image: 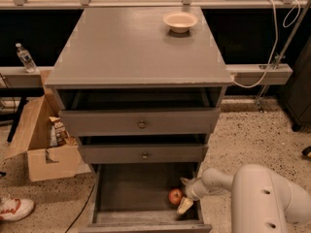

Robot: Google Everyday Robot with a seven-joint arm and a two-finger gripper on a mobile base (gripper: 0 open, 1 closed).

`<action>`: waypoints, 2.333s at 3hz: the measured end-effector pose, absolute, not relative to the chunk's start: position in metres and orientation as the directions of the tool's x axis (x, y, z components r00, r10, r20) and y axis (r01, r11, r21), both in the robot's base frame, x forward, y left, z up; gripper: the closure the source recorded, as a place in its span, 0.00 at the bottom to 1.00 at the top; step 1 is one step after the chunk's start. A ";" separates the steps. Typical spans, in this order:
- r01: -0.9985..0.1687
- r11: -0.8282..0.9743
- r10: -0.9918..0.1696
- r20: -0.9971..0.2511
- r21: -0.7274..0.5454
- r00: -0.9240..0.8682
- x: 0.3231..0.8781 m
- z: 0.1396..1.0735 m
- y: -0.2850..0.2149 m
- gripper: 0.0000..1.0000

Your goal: Pick apple from bottom drawer and place on counter

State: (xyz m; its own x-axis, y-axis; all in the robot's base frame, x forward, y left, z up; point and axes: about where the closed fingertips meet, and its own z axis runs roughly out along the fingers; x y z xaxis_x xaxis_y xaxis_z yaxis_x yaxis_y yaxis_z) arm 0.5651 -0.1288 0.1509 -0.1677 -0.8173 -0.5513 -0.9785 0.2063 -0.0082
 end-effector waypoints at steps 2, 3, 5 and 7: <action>-0.985 0.172 -0.813 -0.560 0.025 -0.156 0.558 0.135 -0.111 0.32; -0.986 0.162 -0.808 -0.570 0.028 -0.149 0.556 0.135 -0.108 0.56; -0.994 0.043 -0.726 -0.687 -0.102 0.039 0.538 0.233 -0.131 1.00; -0.986 -0.089 -0.676 -0.719 -0.142 0.165 0.522 0.311 -0.157 1.00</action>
Offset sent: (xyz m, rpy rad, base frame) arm -0.0059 0.0196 -0.0195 0.0158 0.0357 0.0413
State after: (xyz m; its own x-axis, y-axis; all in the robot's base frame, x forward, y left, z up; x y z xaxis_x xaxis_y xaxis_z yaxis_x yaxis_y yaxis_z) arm 0.5223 -0.1569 0.3114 0.1646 -0.6757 -0.7186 -0.9858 -0.0890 -0.1421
